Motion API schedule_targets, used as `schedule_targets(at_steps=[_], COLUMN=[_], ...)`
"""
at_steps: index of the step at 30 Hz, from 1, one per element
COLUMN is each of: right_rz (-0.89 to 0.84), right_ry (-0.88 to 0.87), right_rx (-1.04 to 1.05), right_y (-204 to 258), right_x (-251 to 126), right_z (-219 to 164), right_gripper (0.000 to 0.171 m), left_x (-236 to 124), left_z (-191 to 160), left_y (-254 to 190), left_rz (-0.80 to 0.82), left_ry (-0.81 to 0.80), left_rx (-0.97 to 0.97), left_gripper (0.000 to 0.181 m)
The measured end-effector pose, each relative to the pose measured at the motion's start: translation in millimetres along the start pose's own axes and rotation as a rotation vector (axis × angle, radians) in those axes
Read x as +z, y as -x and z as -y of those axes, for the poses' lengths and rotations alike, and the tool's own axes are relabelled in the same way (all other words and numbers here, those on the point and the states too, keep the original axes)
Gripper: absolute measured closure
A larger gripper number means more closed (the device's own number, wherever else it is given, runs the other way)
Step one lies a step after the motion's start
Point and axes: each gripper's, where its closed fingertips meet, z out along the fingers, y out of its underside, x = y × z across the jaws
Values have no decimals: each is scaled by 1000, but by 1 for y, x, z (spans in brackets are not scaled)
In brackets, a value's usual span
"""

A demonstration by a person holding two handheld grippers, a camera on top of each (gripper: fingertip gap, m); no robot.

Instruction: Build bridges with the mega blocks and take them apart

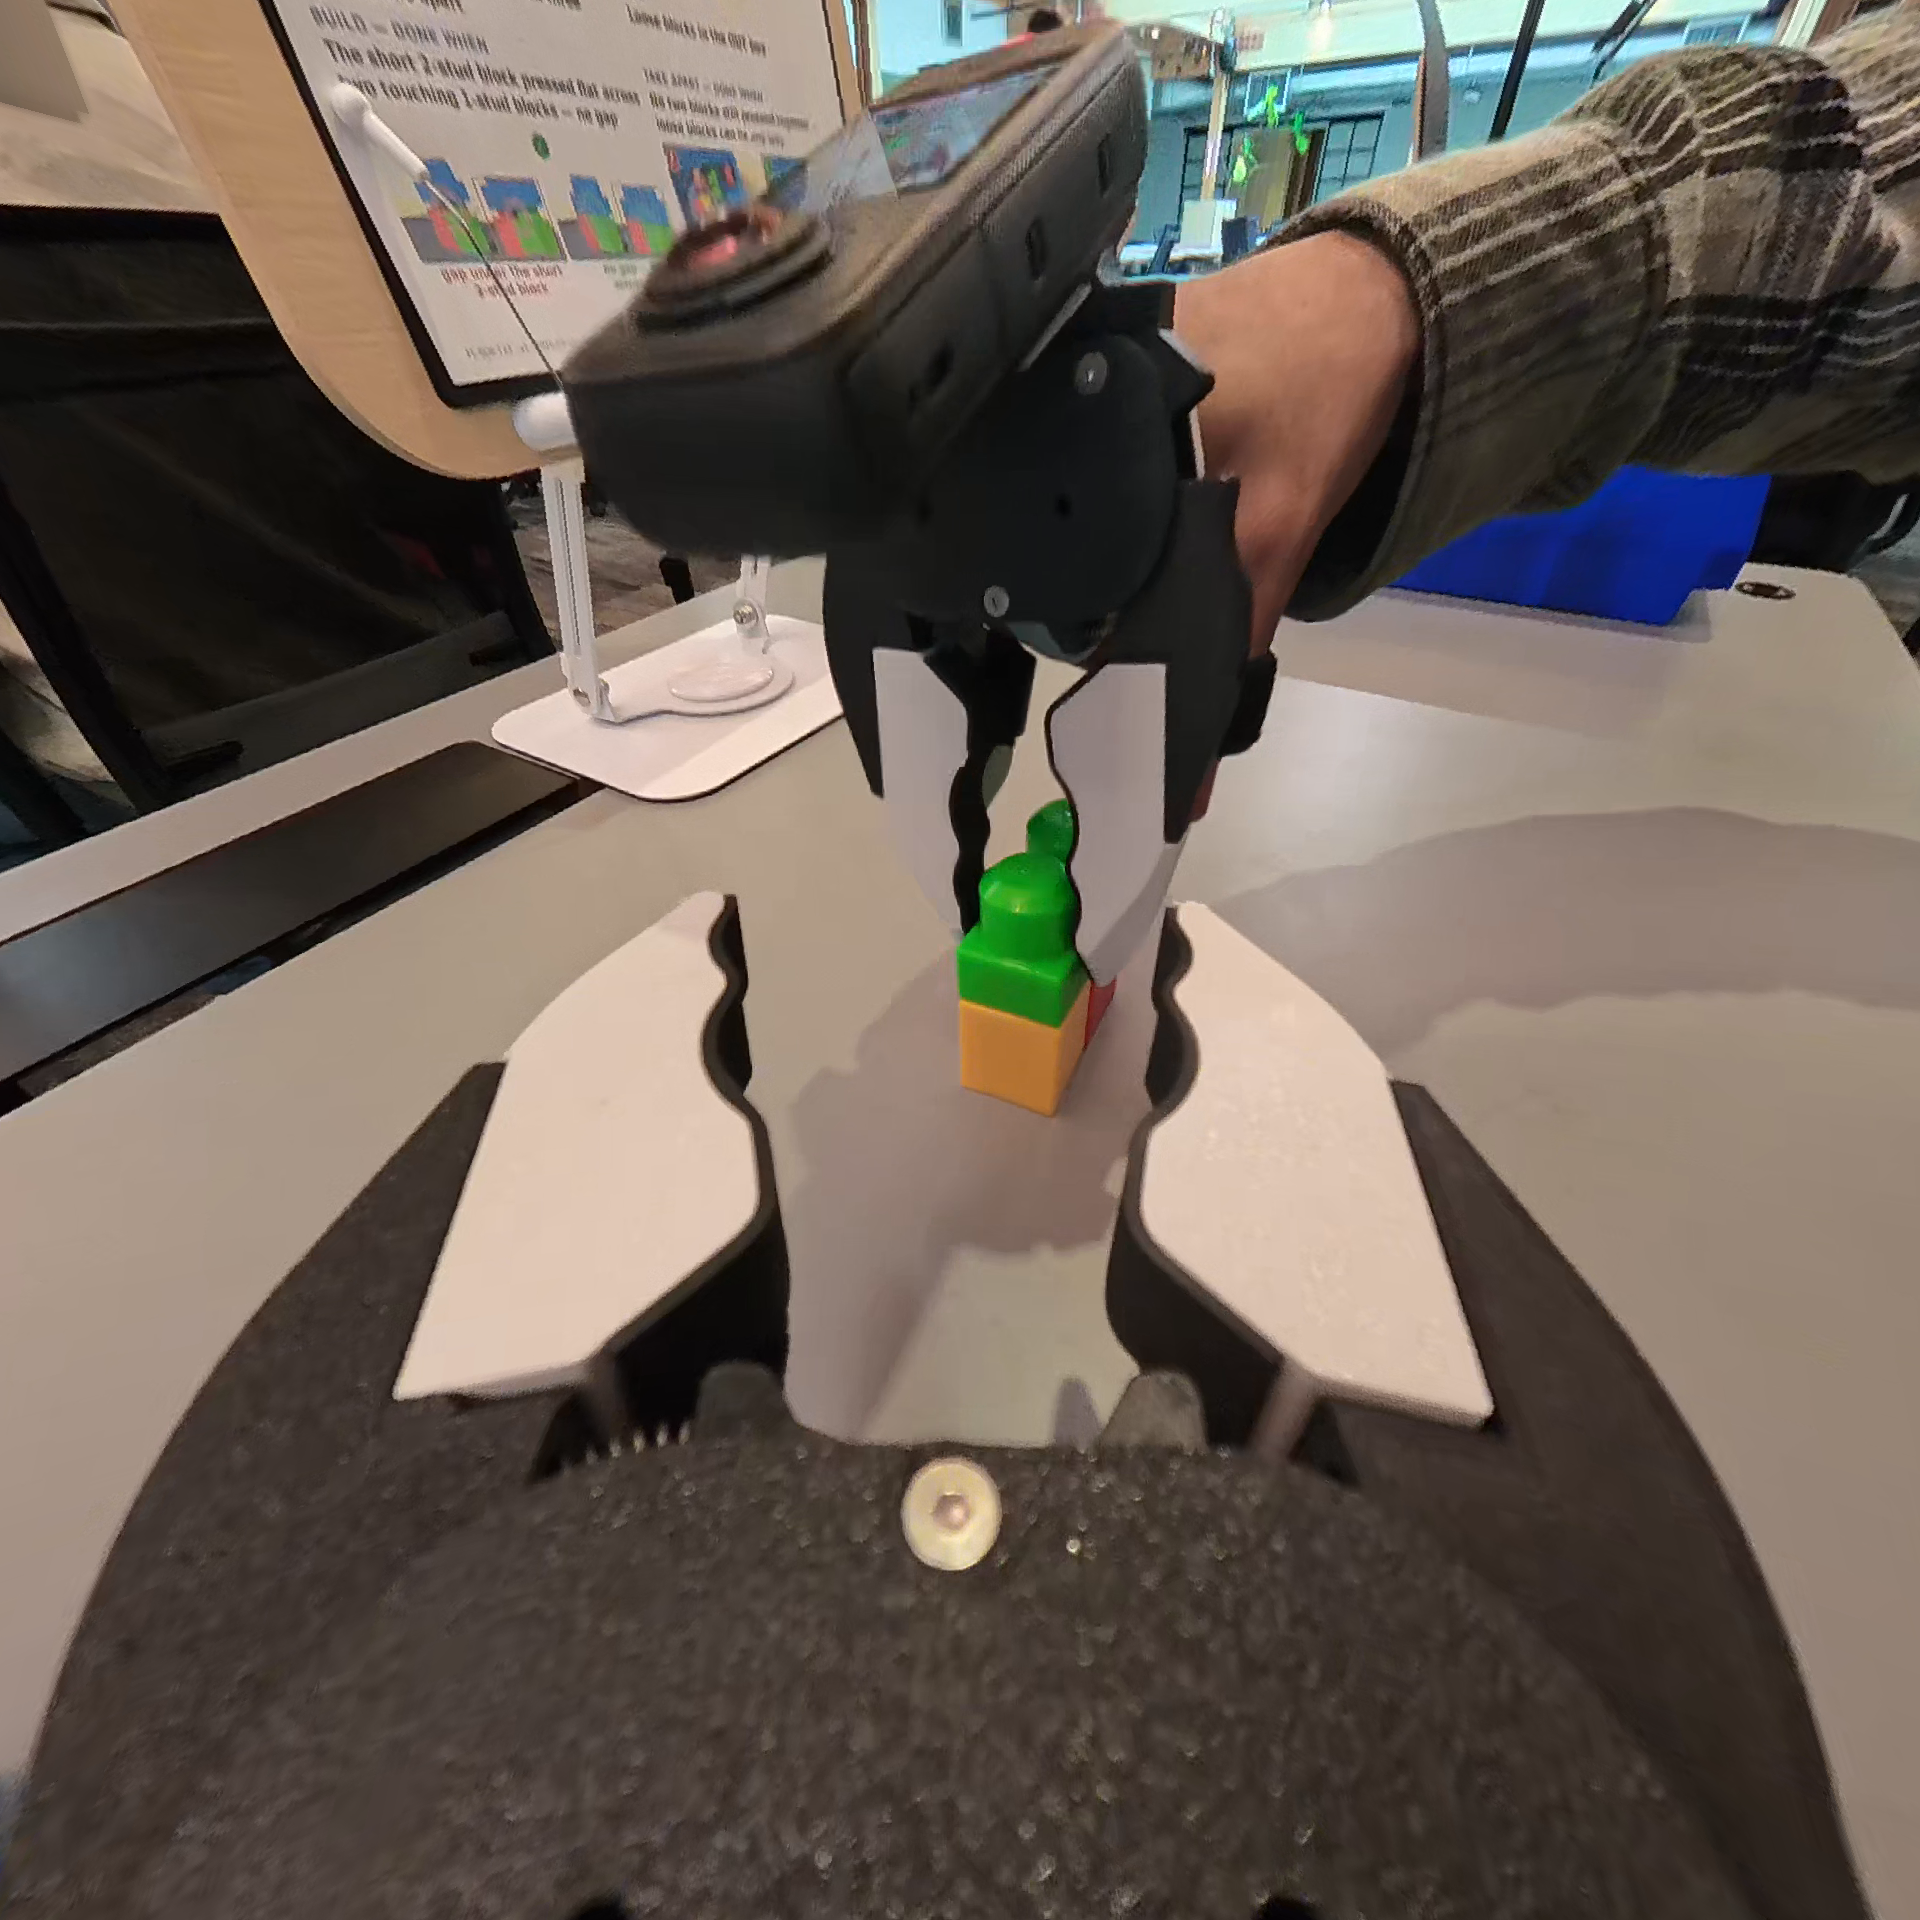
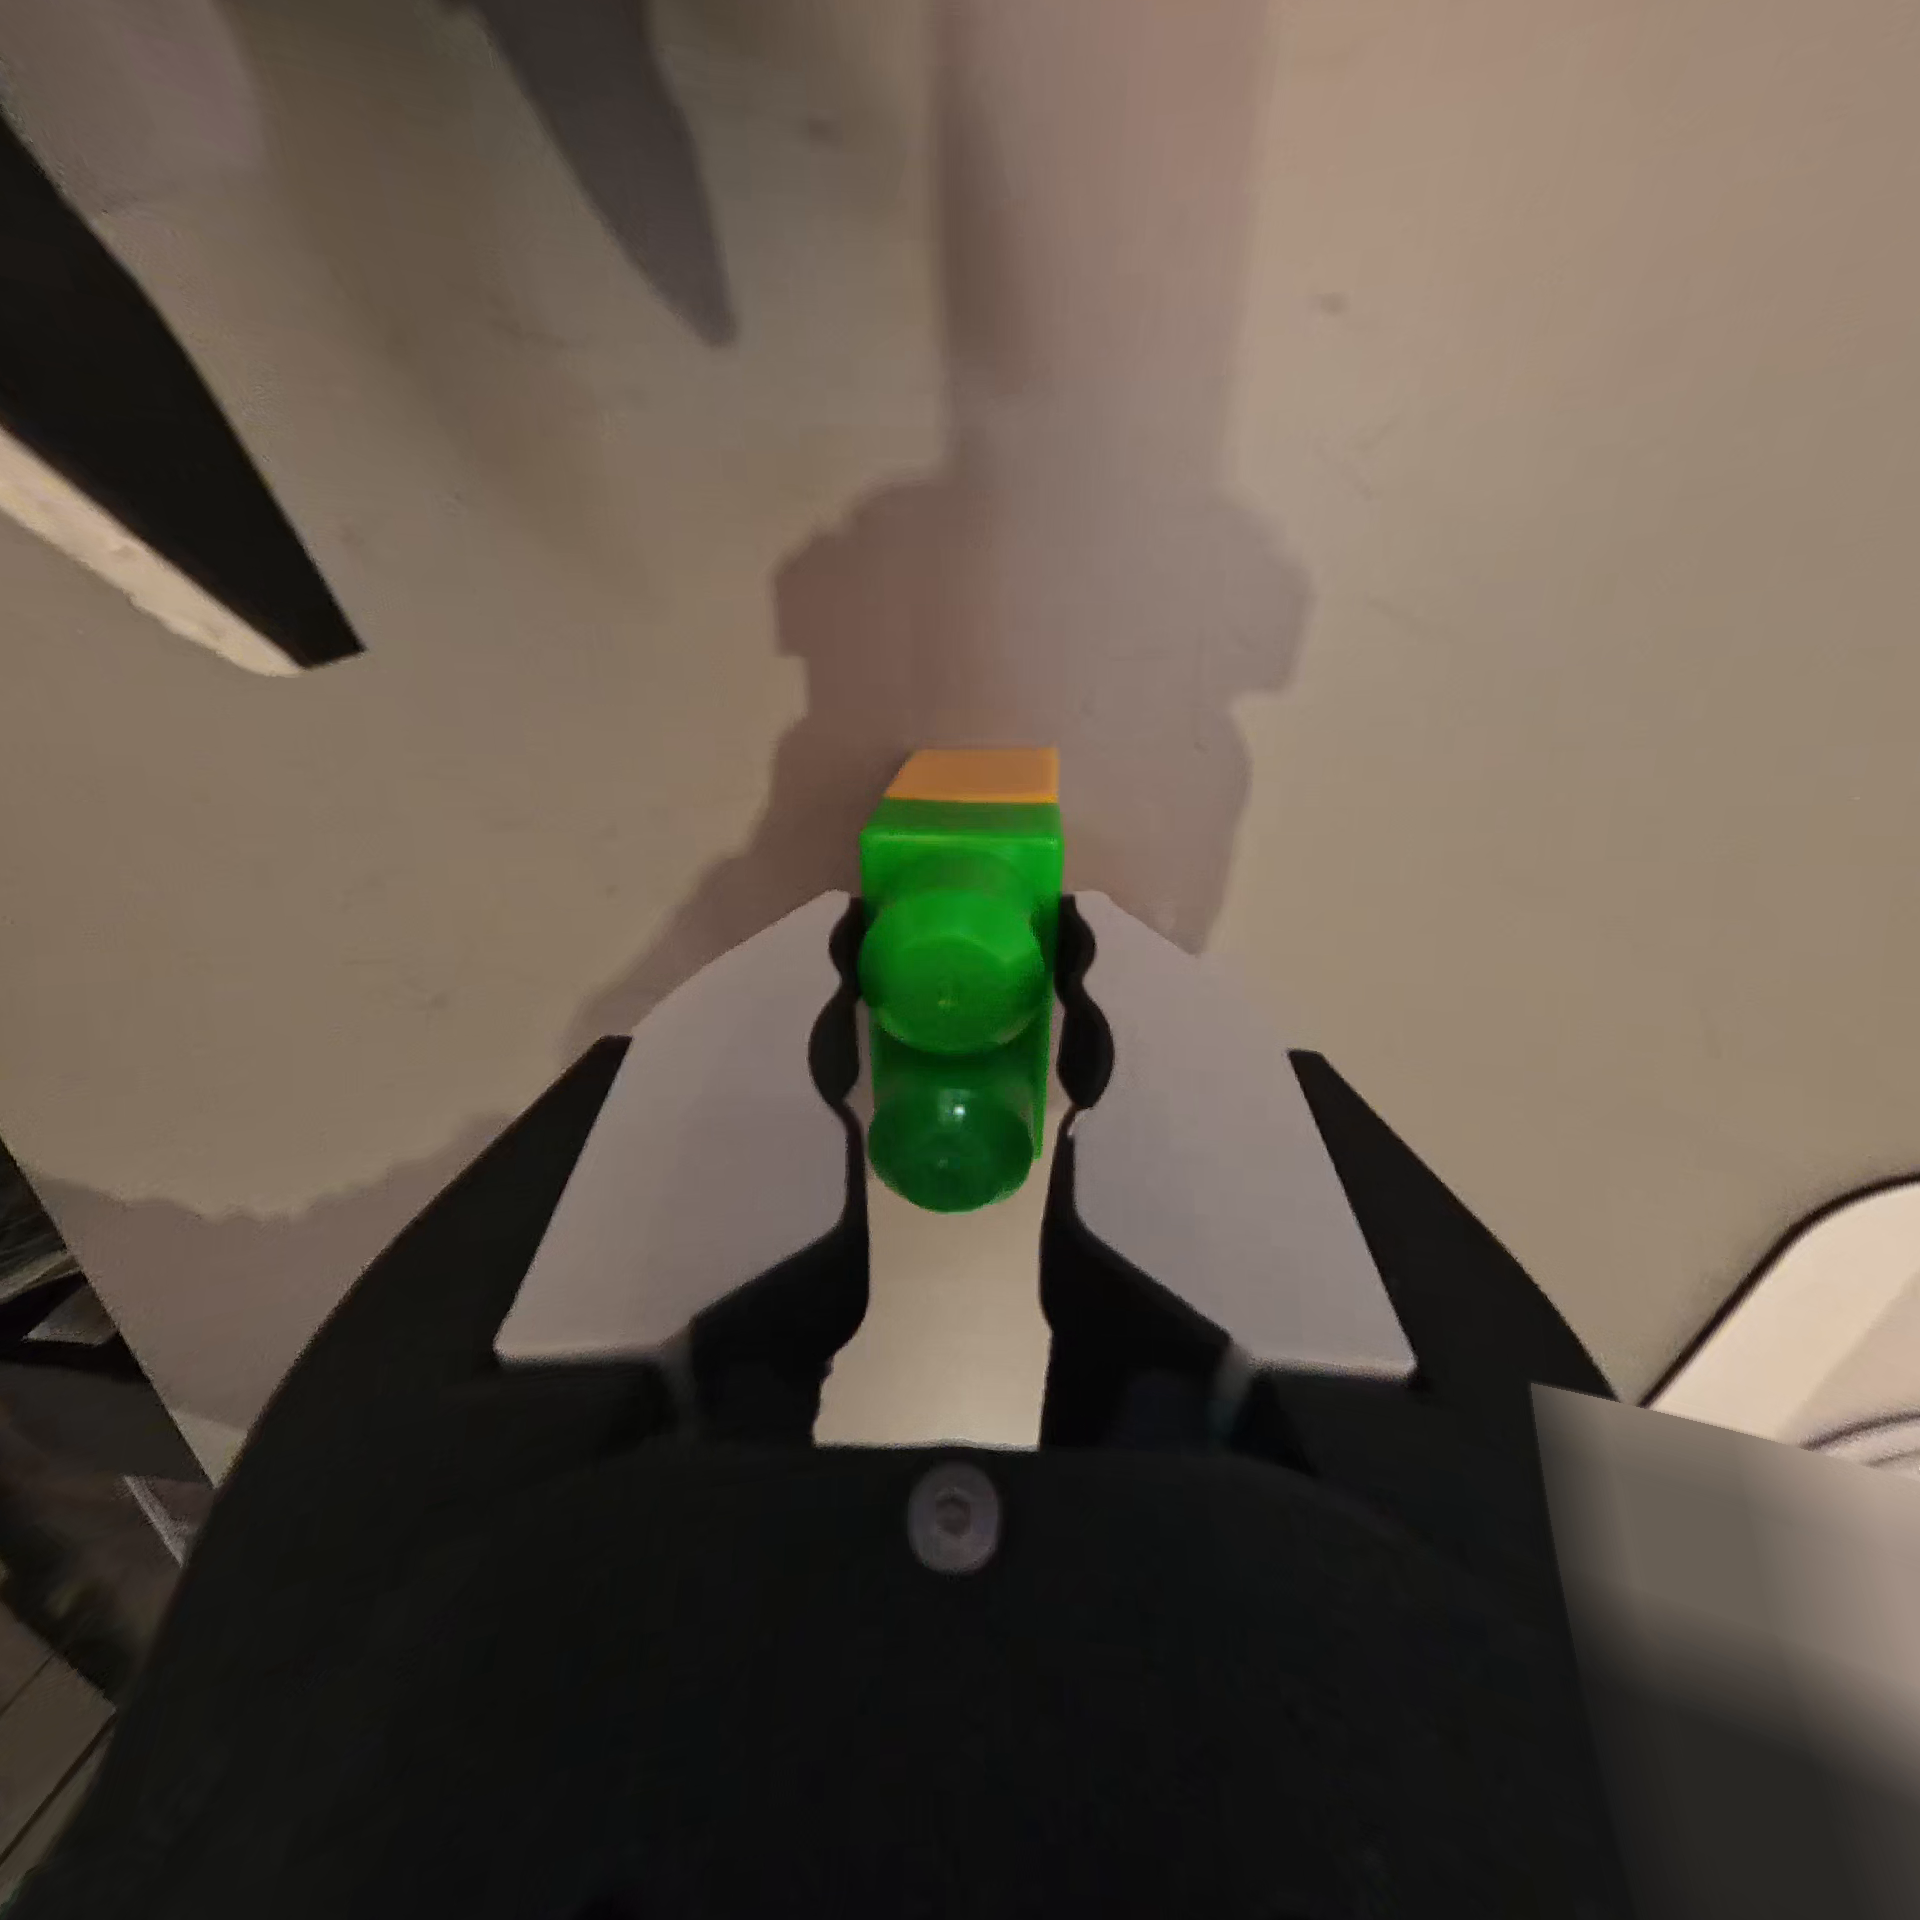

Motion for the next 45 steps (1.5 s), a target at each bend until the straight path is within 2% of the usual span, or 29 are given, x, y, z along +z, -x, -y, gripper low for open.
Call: schedule_targets(at_steps=[9,13,14,15,16,20,24,29,33,40,45], right_rz=[-25,-37,-57,-89,-103,-120,-157,-188,-184,-181,-164], right_ry=[-6,-66,-79,-98,-117,-286,-415,-582,-674,-714,-701], right_rx=[15,-16,-30,-38,-46,-15,38,115,177,256,287], right_y=[0,-1,-3,-6,-7,-2,12,41,64,80,84], right_x=[1,0,0,0,-2,-28,-56,-77,-79,-68,-58], right_z=[-1,1,0,0,-1,0,-23,-61,-86,-119,-132], right_gripper=[136,136,129,103,90,59,49,50,54,55,55], left_x=[2,4,4,5,7,14,23,38,52,71,79], left_z=[-6,-8,-10,-11,-12,-23,-40,-52,-65,-78,-78], left_y=[0,-4,-5,-7,-9,-16,-19,-13,-13,-17,-21], left_rz=[-11,-23,-28,-38,-48,-64,-116,-146,-186,-203,-226], left_ry=[19,36,46,52,60,118,194,295,399,516,543], left_rx=[-19,4,5,7,10,47,25,20,19,58,78], left_gripper=[106,106,106,105,104,97,91,87,84,87,93])
